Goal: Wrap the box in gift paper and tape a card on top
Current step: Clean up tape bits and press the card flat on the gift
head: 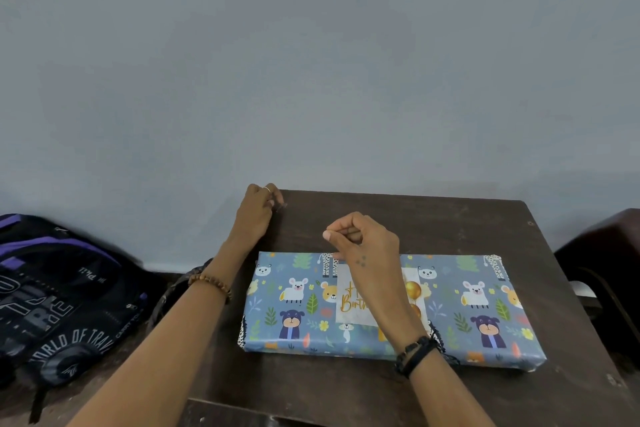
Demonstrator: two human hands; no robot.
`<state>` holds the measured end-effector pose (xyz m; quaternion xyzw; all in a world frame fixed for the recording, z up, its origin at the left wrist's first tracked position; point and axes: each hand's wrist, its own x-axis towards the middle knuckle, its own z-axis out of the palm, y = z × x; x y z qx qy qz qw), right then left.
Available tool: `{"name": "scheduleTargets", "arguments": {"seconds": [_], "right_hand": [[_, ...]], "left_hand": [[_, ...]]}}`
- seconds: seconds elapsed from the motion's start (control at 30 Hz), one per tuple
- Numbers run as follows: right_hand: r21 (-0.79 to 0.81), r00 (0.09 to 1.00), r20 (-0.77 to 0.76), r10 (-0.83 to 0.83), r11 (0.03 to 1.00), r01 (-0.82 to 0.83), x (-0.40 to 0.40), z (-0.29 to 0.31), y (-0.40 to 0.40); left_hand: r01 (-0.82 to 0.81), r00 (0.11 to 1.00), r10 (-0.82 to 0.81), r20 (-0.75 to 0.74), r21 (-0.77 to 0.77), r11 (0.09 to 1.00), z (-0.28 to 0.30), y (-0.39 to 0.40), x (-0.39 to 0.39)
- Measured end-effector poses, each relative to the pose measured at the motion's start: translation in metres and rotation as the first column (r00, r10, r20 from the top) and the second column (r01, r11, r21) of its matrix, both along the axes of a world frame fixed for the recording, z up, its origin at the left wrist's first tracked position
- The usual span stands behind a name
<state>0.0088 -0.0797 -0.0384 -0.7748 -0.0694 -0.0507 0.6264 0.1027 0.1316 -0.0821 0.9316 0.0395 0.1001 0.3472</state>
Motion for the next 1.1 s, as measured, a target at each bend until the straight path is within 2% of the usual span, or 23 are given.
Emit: {"name": "scheduleTargets", "arguments": {"seconds": [0.17, 0.47, 0.7, 0.97, 1.1], "right_hand": [[0.011, 1.000, 0.000, 0.006, 1.000, -0.006, 0.000, -0.001, -0.001], [0.074, 0.999, -0.028, 0.018, 0.997, -0.016, 0.001, 0.001, -0.001], [0.088, 0.999, -0.037, 0.021, 0.996, -0.017, 0.000, 0.001, -0.002], [0.080, 0.999, -0.041, 0.014, 0.997, -0.011, 0.001, 0.001, -0.002], [0.069, 0.999, -0.045, 0.007, 0.998, -0.004, 0.001, 0.001, -0.002]], "left_hand": [[-0.051, 0.999, 0.051, 0.016, 0.011, 0.999, -0.002, -0.004, -0.004], [-0.094, 0.995, 0.098, 0.032, -0.110, 0.989, -0.005, -0.007, -0.003], [-0.120, 0.991, 0.125, 0.055, -0.092, 0.989, -0.009, -0.011, -0.003], [-0.146, 0.986, 0.141, 0.085, 0.061, 0.987, 0.002, -0.020, -0.008], [-0.043, 0.999, 0.040, 0.022, 0.165, 0.985, 0.013, -0.009, -0.003]]}}
